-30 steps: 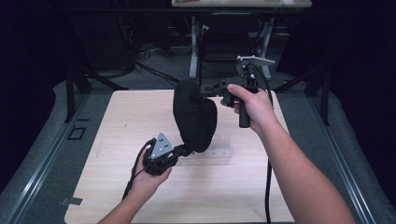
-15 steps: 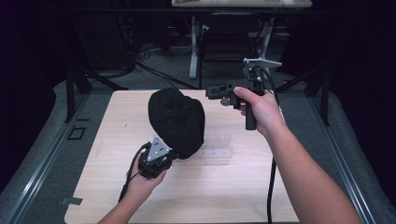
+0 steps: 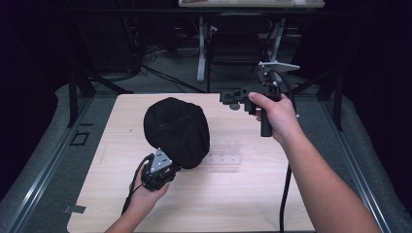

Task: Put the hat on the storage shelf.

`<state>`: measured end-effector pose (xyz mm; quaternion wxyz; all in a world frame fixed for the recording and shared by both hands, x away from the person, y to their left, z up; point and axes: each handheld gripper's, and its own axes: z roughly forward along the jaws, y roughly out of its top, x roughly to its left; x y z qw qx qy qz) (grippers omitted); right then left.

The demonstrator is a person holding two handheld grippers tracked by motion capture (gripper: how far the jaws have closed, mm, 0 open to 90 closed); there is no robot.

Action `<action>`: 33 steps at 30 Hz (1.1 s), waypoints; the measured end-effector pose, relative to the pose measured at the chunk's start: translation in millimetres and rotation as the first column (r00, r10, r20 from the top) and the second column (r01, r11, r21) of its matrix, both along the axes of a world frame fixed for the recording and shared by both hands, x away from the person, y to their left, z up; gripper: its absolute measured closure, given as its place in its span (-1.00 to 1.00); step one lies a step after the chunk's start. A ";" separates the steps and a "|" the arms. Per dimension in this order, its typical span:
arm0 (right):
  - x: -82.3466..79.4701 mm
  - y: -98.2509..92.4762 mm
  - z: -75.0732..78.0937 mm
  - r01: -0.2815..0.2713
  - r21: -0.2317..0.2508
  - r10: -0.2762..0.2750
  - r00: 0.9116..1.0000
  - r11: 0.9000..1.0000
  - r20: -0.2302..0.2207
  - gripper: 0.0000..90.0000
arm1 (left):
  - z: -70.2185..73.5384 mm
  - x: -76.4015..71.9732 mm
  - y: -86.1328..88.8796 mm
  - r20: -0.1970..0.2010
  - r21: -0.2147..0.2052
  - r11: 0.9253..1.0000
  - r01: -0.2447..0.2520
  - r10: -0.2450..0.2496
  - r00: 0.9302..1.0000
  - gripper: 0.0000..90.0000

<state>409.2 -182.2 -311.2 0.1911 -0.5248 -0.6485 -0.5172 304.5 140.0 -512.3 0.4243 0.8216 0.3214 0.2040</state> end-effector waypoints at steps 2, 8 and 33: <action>-1.1 -1.6 -0.1 0.009 -0.014 -0.008 1.000 1.000 0.008 0.64 | -1.1 -1.4 0.1 0.003 0.008 1.000 0.000 0.000 1.000 0.83; -6.7 -8.0 -1.2 0.034 -0.065 -0.032 0.999 0.997 0.036 0.61 | 0.6 -2.9 2.1 0.010 0.012 1.000 -0.018 0.018 1.000 0.66; -55.7 -34.6 -39.3 0.125 -0.407 -0.052 0.982 0.905 0.184 0.47 | -12.3 -5.2 65.3 -0.051 -0.084 0.987 -0.138 0.134 0.990 0.06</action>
